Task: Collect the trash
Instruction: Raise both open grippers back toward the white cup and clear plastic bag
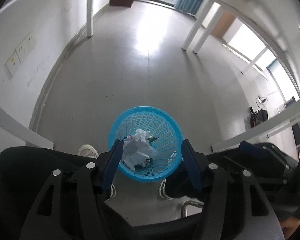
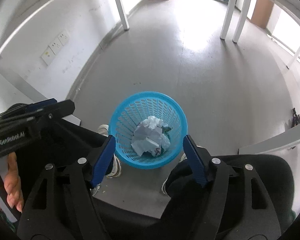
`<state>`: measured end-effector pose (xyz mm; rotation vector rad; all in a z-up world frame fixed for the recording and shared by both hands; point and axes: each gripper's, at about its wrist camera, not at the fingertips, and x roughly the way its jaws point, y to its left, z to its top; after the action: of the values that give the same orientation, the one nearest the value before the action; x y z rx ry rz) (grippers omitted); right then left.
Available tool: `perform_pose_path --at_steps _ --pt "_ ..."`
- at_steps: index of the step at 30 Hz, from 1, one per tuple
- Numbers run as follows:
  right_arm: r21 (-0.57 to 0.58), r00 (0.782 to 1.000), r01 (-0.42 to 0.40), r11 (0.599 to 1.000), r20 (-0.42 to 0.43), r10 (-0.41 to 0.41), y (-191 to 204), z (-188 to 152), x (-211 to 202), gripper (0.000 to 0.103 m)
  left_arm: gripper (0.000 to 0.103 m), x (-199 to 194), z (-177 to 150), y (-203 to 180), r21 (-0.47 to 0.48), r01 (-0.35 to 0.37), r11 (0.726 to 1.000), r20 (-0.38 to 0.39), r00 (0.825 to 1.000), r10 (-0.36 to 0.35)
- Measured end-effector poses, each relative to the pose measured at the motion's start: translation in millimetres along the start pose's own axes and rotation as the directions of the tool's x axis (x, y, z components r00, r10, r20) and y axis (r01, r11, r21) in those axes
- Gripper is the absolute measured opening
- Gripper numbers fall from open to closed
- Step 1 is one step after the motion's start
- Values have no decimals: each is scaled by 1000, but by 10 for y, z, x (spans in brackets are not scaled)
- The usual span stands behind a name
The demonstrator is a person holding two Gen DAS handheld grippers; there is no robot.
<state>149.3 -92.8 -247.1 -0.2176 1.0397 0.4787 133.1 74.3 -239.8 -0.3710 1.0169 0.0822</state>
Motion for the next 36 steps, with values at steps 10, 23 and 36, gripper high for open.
perform_pose_path --at_steps 10,23,36 --pt "-91 984 35 995 178 -18 151 -94 -682 84 75 -634 -209 -120 68 48 997 94 994 -54" --pt "-23 920 -29 999 390 36 95 -181 -1607 91 95 -1488 -286 -322 152 34 988 286 955 -77" --pt "-20 851 -42 999 523 46 50 -66 -2258 94 97 -2007 -61 -434 217 -10 976 423 902 -85"
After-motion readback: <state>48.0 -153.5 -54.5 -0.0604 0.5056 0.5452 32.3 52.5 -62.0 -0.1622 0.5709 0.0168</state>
